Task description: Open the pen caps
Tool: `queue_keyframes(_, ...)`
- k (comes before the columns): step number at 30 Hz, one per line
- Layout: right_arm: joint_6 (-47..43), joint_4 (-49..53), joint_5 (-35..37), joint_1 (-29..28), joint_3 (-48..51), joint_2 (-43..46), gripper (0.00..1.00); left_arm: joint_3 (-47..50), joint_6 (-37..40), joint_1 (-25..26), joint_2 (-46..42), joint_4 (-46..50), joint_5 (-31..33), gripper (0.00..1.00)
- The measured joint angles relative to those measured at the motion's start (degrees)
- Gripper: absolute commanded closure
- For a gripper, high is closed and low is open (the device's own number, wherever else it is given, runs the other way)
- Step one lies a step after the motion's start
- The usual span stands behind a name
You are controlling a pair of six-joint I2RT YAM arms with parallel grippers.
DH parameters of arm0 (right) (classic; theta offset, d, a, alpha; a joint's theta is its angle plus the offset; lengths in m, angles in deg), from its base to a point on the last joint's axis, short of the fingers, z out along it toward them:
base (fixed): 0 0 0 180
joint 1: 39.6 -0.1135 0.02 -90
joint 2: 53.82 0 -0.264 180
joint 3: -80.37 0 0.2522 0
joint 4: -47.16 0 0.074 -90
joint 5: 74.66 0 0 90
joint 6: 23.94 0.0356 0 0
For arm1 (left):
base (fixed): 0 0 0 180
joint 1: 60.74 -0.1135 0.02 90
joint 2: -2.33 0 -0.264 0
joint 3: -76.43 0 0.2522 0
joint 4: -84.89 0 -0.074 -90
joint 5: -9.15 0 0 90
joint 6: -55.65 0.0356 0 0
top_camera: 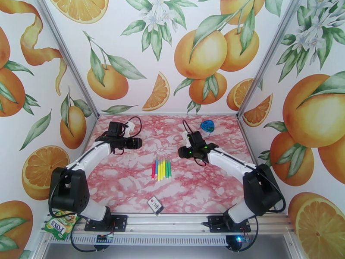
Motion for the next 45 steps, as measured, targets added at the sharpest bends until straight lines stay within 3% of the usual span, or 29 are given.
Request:
queue_keyframes(13,0.6,-1.6,-3.4,-6.8,-1.3,-8.4,0.51,0.5,-1.1,0.0,-2.0,-1.9,0.2,0.32)
queue_keyframes(32,1.7,-2.5,-4.5,-8.7,-2.0,-12.1,0.53,2.0,-1.0,0.0,-3.0,-2.1,1.6,0.32)
queue_keyframes(45,2.0,0.5,2.8,-10.2,-3.7,-13.4,0.57,2.0,-1.0,0.0,-3.5,-2.1,1.7,0.30)
